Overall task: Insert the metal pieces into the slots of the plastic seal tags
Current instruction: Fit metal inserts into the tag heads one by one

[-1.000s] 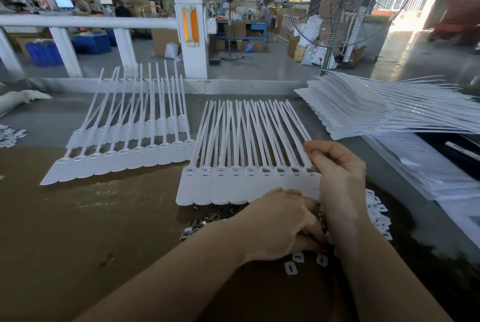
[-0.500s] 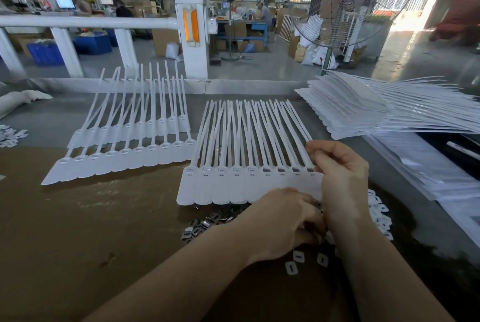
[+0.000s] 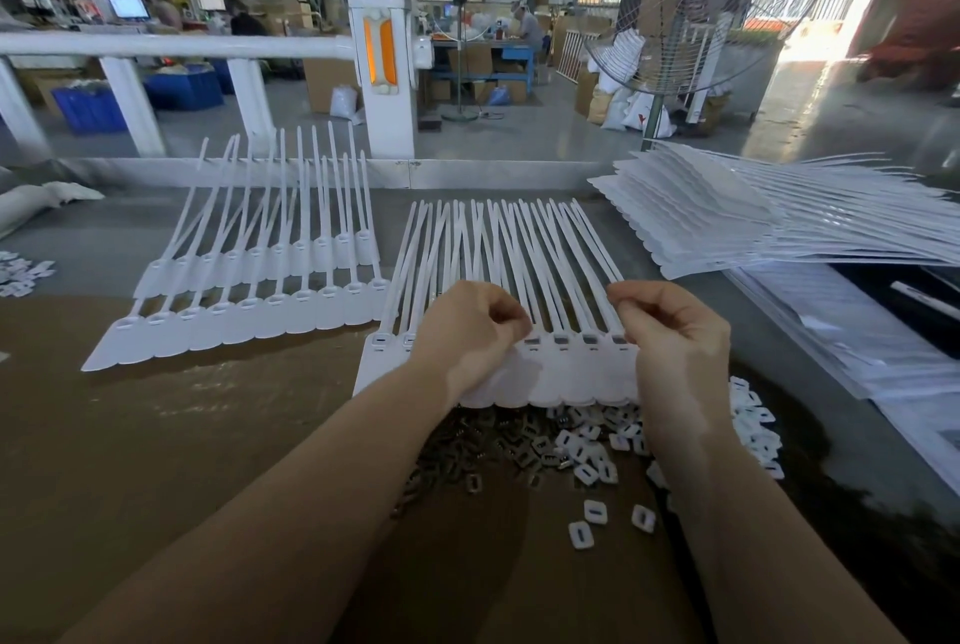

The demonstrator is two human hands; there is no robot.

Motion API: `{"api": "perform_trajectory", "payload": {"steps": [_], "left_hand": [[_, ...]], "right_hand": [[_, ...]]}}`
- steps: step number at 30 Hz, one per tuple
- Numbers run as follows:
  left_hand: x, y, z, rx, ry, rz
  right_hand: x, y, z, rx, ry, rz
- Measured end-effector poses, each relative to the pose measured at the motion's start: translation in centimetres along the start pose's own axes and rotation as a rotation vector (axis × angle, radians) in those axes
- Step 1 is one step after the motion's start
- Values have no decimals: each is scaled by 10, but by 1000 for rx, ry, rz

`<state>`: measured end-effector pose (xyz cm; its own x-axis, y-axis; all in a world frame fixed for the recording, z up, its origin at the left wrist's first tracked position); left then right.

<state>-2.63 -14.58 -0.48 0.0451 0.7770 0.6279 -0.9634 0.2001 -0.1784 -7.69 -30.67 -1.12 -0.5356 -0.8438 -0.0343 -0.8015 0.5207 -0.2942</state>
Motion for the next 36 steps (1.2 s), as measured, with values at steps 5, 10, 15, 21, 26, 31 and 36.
{"api": "perform_trajectory", "payload": {"steps": [5, 10, 15, 21, 26, 31, 36], "left_hand": [[-4, -8, -4, 137, 9, -16], [-7, -9, 0, 188, -33, -28], [-7, -9, 0, 240, -48, -43], [-8, -11, -1, 287, -40, -46], [-7, -13, -1, 301, -35, -30], [-8, -14, -1, 311, -36, -37], [-9, -6, -2, 217, 18, -18]], "right_hand": [[-1, 1, 0, 4, -5, -25], [-1, 1, 0, 4, -7, -26], [0, 1, -1, 9, -9, -29], [0, 0, 0, 12, 4, -16], [0, 0, 1, 10, 5, -14], [0, -1, 2, 16, 8, -5], [0, -3, 4, 4, -14, 9]]}}
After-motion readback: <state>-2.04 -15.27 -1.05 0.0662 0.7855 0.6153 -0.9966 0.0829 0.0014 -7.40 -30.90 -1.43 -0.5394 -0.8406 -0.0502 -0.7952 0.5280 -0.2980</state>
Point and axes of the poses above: each hand's wrist, its own y-axis away from the middle knuckle, its own x-axis out of the back of the hand, z = x × y, the point moved 3 cm from there along -y, towards the middle knuckle, and after that the axes turned 1 degree about z, right-handed, at the moved point
